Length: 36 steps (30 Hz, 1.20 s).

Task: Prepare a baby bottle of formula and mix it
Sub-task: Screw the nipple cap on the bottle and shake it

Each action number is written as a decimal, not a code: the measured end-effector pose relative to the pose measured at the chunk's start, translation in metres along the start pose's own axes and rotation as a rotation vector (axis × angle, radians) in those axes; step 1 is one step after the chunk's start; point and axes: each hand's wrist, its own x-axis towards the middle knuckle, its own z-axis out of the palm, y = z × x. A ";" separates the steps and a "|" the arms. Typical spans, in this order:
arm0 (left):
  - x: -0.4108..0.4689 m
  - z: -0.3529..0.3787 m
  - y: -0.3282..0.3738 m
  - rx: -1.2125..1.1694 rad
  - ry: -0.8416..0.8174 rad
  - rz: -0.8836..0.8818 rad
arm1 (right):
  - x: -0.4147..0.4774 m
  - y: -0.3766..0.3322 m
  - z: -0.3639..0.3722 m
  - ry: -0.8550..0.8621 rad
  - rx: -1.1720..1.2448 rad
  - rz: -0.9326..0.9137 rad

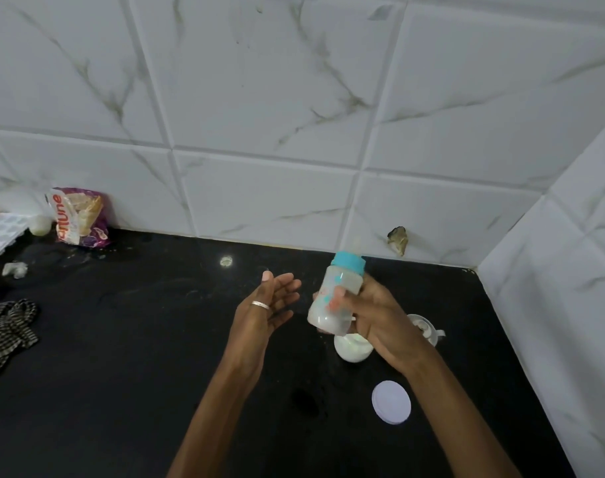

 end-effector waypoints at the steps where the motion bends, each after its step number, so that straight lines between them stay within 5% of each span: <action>1: 0.000 0.000 0.000 0.001 -0.002 0.000 | 0.000 -0.002 -0.001 0.001 0.023 -0.019; 4: 0.000 0.000 0.001 0.002 0.003 0.004 | 0.005 -0.008 0.002 0.121 0.315 -0.114; 9: 0.000 0.001 0.001 0.006 -0.007 0.004 | 0.002 -0.003 0.002 0.016 0.035 -0.018; 14: 0.001 0.000 0.002 0.003 0.010 0.007 | 0.008 -0.010 0.002 0.184 0.334 -0.138; 19: 0.002 0.001 0.002 0.011 -0.008 0.008 | 0.003 -0.006 0.003 0.037 0.049 -0.057; 23: 0.003 0.001 0.004 0.002 0.010 -0.002 | 0.010 -0.009 0.003 0.160 0.322 -0.156; 28: 0.003 0.001 0.002 0.011 -0.002 0.001 | 0.005 -0.003 -0.001 0.008 0.031 -0.048; 32: 0.004 0.000 0.002 0.013 0.007 0.003 | 0.011 -0.005 0.001 0.162 0.278 -0.138; 36: 0.005 0.001 0.001 0.014 -0.001 -0.002 | 0.005 -0.001 0.003 -0.009 -0.006 -0.048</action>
